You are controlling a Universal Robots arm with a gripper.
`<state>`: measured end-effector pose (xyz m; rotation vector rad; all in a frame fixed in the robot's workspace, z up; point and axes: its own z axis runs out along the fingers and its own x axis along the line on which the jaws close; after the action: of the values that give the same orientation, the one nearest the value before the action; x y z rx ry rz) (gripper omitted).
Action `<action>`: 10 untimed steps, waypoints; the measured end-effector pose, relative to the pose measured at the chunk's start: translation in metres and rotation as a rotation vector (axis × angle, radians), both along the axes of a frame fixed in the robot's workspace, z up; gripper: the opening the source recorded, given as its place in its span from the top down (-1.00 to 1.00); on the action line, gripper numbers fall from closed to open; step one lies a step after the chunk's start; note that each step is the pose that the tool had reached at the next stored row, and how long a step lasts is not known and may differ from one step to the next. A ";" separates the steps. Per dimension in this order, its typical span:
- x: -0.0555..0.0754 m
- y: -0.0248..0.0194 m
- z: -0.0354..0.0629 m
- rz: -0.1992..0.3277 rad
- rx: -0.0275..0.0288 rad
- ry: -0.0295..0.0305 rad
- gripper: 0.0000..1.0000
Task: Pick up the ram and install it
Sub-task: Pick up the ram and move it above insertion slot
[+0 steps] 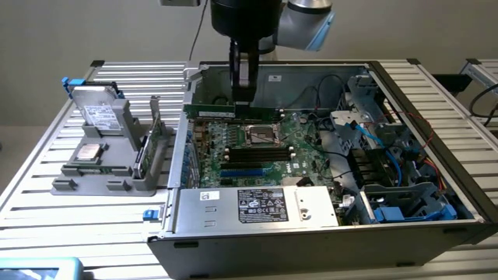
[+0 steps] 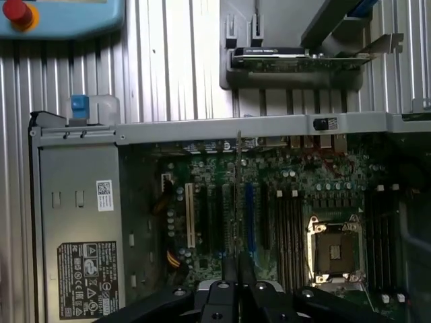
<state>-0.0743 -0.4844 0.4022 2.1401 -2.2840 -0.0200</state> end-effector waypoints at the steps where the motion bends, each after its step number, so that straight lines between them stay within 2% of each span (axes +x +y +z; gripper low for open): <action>1: 0.004 0.0005 -0.0001 0.000 -0.0001 0.0001 0.74; 4: 0.017 0.0034 -0.0011 0.000 -0.0013 0.0000 0.74; 7: 0.026 0.0112 -0.0028 0.000 -0.0065 0.0001 0.74; 10: 0.033 0.0168 -0.0036 0.000 -0.0071 0.0000 0.74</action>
<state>-0.0412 -0.4676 0.3986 2.1370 -2.2803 -0.0119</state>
